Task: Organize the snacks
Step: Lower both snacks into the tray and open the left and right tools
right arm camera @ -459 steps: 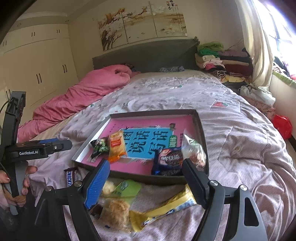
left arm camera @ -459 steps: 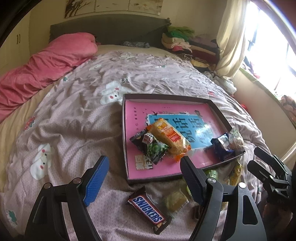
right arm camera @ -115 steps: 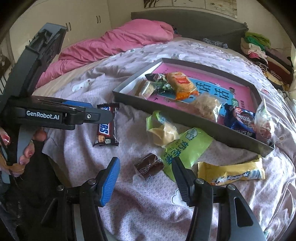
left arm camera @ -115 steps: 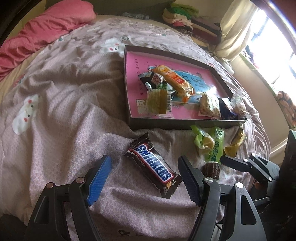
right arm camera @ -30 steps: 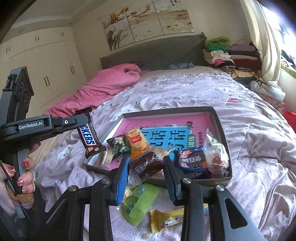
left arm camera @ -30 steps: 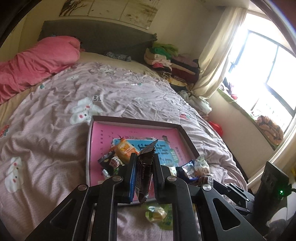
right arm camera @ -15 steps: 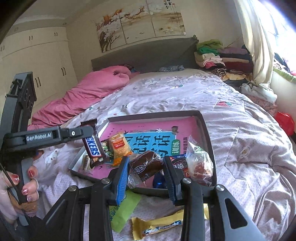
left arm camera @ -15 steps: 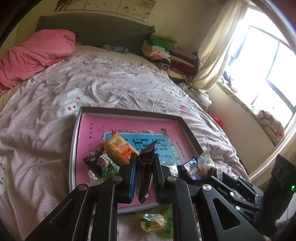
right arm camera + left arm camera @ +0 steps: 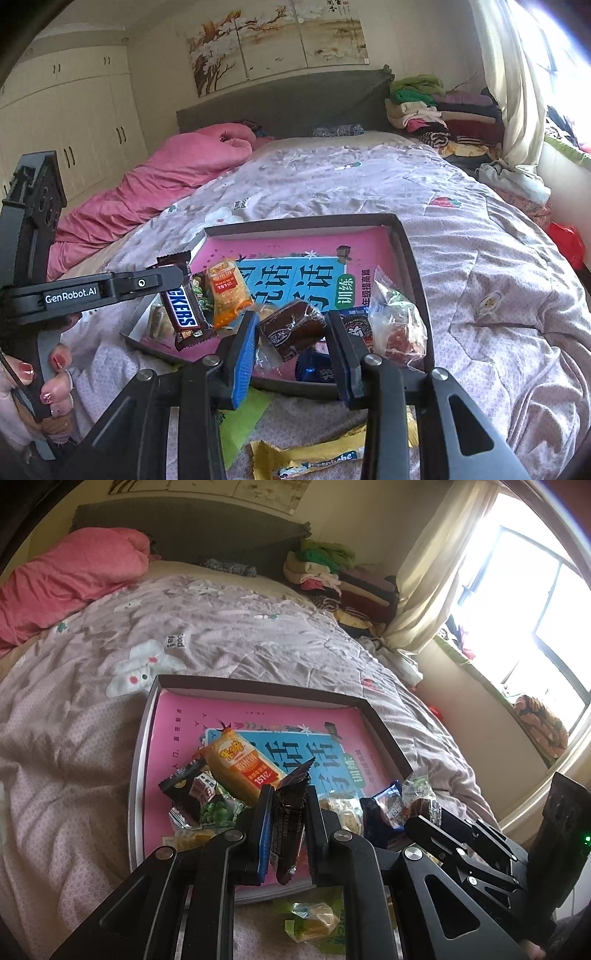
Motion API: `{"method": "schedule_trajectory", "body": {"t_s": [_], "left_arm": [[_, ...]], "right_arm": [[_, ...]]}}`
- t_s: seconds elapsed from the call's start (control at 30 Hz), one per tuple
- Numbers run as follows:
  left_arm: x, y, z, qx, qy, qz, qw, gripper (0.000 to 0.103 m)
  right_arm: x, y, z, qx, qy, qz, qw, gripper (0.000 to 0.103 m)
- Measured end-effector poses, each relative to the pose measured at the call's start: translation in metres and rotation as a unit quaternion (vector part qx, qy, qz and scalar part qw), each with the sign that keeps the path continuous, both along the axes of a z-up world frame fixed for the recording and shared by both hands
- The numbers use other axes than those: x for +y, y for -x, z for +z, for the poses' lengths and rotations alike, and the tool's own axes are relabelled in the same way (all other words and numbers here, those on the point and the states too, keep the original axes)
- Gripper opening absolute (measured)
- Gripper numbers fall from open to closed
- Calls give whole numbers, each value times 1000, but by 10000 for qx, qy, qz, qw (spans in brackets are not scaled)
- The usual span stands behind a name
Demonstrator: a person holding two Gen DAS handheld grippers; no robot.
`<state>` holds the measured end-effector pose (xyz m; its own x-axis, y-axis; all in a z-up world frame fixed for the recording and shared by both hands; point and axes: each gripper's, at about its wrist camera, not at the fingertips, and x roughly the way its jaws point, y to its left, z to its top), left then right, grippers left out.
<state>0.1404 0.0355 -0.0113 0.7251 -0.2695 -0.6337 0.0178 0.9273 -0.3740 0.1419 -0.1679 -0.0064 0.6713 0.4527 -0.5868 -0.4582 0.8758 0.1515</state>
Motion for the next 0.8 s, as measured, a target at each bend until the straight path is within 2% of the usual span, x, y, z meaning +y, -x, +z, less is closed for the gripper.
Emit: {"method": "schedule_trajectory", "body": {"t_s": [0.27, 0.8], "left_arm": [[-7, -4, -9, 106, -149, -85, 9998, 16], [-2, -9, -20, 261, -147, -101, 9995, 16]], "right_arm": [[4, -5, -7, 76, 74, 62, 9999, 37], [12, -16, -20, 259, 255, 68, 9993, 37]]}}
